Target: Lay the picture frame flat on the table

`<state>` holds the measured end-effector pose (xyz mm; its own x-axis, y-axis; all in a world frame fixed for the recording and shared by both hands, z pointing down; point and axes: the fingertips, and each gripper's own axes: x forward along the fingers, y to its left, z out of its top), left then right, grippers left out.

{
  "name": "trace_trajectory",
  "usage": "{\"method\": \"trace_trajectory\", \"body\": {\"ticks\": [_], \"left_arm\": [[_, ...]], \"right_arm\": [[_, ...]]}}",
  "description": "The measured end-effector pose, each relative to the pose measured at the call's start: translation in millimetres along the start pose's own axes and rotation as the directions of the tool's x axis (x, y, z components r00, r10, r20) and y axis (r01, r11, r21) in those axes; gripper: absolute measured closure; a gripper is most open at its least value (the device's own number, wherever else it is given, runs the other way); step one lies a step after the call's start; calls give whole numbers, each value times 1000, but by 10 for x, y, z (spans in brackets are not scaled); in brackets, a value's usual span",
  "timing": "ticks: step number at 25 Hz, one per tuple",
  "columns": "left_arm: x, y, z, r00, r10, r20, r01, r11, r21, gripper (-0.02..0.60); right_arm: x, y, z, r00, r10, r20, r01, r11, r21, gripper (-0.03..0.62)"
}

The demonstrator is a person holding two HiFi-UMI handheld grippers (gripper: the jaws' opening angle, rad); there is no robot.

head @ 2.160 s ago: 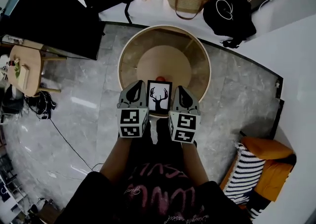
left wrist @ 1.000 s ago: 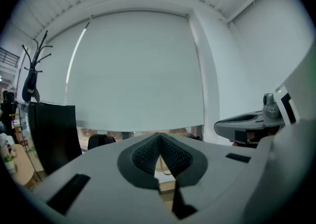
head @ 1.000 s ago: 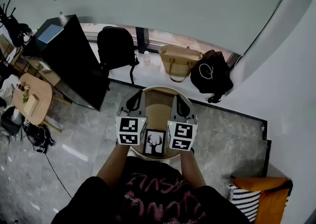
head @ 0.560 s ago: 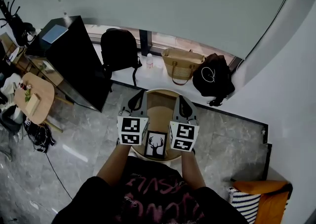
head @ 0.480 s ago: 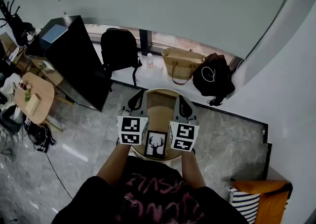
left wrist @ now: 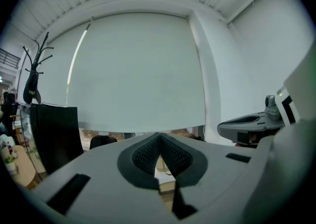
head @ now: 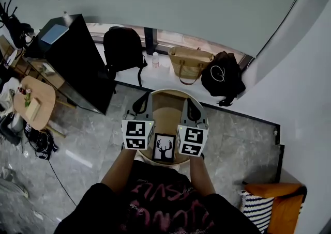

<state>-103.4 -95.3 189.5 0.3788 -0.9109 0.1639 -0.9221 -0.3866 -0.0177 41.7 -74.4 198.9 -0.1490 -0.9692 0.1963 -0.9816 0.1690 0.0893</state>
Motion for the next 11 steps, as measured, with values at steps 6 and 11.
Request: {"method": "trace_trajectory", "body": {"ticks": [6, 11], "left_arm": [[-53, -32, -3, 1000, -20, 0, 20, 1000, -13, 572], [-96, -18, -27, 1000, -28, 4, 28, 1000, -14, 572]], "right_arm": [[-72, 19, -25, 1000, -16, -8, 16, 1000, -1, 574], [-105, 49, -39, 1000, -24, -9, 24, 1000, -2, 574]]}}
